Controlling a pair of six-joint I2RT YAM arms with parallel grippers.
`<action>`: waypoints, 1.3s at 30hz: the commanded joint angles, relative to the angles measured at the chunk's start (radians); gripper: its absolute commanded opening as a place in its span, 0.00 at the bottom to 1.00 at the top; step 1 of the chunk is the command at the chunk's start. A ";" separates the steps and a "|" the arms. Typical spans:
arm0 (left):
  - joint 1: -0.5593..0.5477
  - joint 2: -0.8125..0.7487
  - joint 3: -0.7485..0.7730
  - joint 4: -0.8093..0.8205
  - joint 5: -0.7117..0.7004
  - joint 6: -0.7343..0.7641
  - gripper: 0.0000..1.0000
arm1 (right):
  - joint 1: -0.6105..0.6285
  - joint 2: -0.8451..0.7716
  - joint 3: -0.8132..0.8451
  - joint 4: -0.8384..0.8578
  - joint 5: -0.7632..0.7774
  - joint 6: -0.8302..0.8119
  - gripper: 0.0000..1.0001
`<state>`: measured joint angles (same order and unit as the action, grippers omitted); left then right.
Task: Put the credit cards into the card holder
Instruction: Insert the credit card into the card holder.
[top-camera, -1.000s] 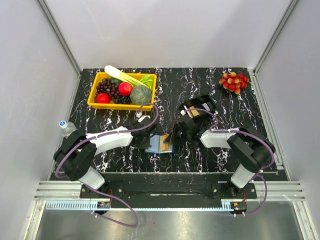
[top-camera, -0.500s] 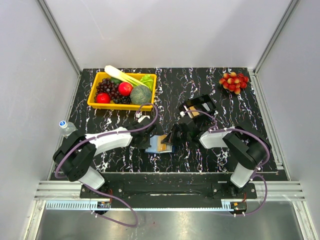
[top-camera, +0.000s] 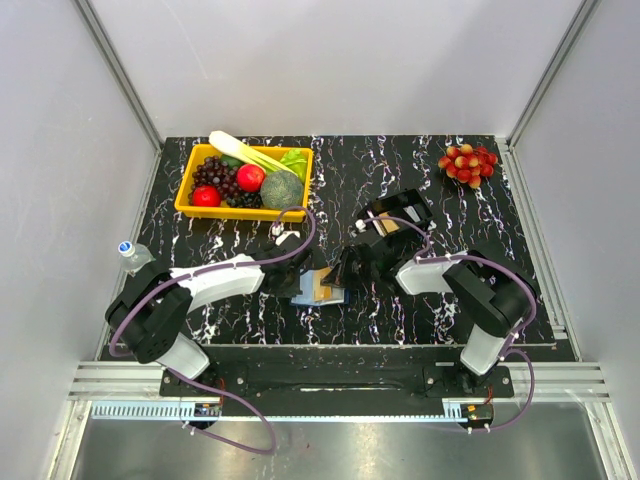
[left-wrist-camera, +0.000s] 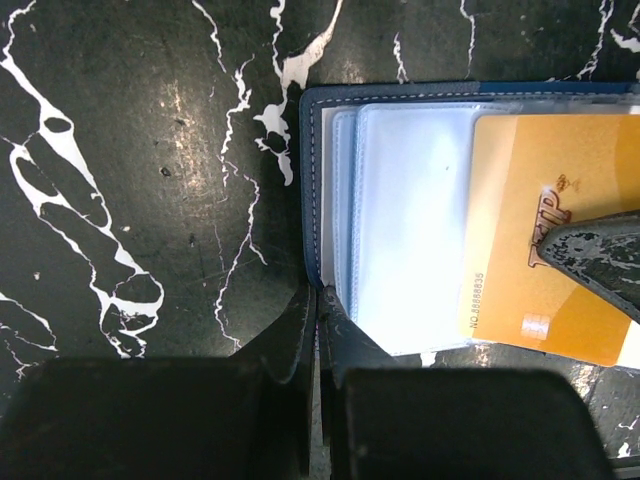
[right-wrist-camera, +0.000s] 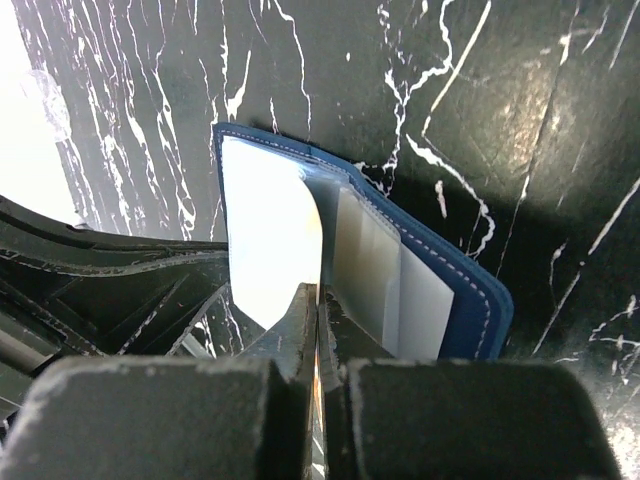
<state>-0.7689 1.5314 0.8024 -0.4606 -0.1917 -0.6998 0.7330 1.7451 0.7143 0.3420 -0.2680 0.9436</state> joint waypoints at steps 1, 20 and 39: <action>-0.003 0.062 -0.037 0.096 0.067 -0.006 0.00 | -0.001 0.011 0.023 -0.132 0.147 -0.115 0.00; 0.000 0.050 -0.029 0.129 0.100 -0.044 0.00 | 0.013 0.133 0.137 -0.234 -0.100 -0.031 0.08; 0.020 0.052 -0.040 0.129 0.098 -0.040 0.00 | 0.014 -0.041 0.178 -0.515 0.200 -0.114 0.47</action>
<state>-0.7513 1.5463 0.7883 -0.3382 -0.1101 -0.7315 0.7406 1.7302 0.8700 -0.0204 -0.1738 0.8818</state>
